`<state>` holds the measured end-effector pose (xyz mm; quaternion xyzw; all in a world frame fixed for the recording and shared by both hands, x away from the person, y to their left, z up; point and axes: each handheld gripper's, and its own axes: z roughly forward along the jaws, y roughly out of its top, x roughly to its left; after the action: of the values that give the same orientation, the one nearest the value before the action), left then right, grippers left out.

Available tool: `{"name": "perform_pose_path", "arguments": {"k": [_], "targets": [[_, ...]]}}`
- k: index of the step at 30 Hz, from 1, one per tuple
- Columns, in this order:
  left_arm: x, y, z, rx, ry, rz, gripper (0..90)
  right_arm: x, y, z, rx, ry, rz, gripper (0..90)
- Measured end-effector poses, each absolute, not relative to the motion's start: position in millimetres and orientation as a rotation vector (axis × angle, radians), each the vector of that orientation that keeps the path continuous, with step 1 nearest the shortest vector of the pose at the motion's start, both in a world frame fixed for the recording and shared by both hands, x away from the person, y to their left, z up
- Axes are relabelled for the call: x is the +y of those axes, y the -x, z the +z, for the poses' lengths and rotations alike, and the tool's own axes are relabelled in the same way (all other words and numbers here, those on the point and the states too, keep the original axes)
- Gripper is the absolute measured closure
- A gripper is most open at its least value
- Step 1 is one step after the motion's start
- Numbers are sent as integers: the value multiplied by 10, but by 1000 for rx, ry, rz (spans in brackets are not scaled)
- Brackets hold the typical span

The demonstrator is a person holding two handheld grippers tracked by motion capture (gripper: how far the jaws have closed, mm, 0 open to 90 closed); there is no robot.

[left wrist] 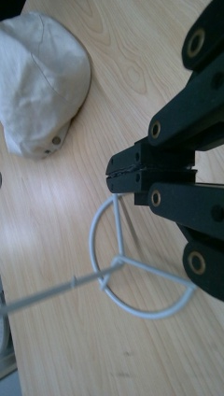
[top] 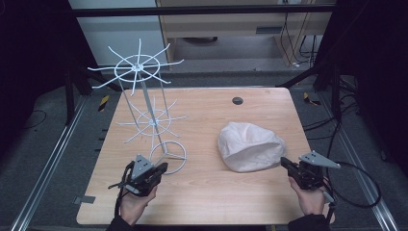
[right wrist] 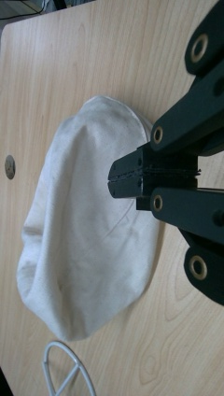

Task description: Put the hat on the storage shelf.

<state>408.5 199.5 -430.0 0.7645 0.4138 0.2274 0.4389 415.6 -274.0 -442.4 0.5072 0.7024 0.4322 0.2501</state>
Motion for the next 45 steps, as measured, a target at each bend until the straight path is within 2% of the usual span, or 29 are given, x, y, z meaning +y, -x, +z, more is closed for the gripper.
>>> {"name": "perform_pose_path", "arguments": {"k": [25, 45], "targets": [[859, -4311, -4379, 859, -1994, 491, 897, -2834, -4488, -4415, 1841, -1410, 1176, 900], [366, -4499, -4612, 849, -1974, 407, 899, -2897, -4860, -4506, 1812, -1456, 1124, 900]]}}
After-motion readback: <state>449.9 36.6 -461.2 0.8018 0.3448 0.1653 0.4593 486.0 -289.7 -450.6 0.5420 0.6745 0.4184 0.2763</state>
